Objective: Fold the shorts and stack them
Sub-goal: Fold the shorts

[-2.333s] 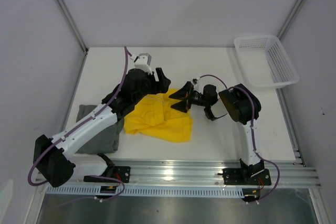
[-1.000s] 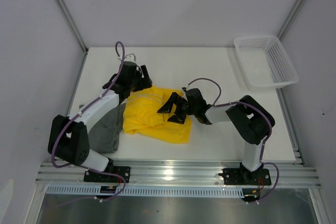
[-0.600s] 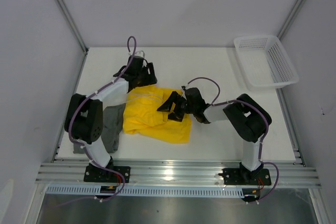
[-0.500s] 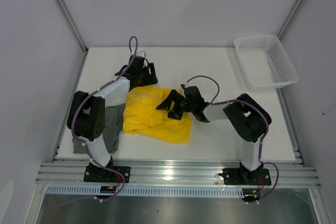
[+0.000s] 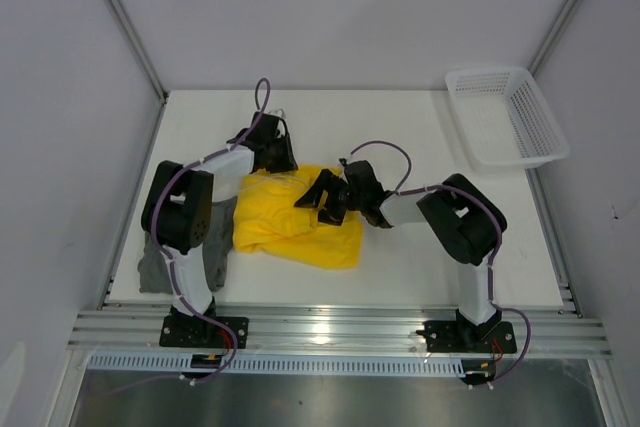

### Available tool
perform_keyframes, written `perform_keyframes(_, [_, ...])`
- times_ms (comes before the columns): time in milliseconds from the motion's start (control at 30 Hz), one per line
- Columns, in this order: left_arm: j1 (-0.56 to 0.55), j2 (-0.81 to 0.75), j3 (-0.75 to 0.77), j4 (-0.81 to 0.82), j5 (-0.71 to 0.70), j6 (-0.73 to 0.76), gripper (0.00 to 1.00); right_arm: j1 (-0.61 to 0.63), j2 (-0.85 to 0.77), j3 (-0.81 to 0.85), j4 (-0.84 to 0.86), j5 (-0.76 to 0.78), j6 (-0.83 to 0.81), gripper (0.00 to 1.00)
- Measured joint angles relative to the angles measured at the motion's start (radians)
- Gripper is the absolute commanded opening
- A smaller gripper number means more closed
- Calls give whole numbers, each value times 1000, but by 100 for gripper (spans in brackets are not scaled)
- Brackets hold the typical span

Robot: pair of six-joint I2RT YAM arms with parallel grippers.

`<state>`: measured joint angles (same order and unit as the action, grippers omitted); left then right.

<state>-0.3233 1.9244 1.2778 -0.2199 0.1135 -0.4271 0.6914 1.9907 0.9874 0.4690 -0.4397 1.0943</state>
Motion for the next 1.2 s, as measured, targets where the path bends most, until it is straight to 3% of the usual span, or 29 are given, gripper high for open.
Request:
perform_keyframes(233, [14,-2,-3,11,55,1,22,1,8,4,-9,12,-21,66])
perform_keyframes(433, [17,-38,-50,40,108,-1,21,0,41,33,-11,10,-42,43])
perform_keyframes(500, [17,-56,-75,53,119,-1,21,1,47,50,-22,10,-55,29])
perform_keyframes(600, [17,-74,-88,53,126,-1,22,5,47,74,-39,10,-73,20])
perform_keyframes(733, [18,-96,-88,51,124,-2,31,16,39,90,-65,23,-108,1])
perform_keyframes(867, [18,-126,-65,7,114,-4,56,27,5,101,-111,46,-137,0])
perform_keyframes(967, [18,-150,-22,-31,98,-8,60,31,-35,108,-146,61,-161,0])
perform_keyframes(1200, [18,-189,80,-57,87,0,60,39,-134,122,-231,81,-203,0])
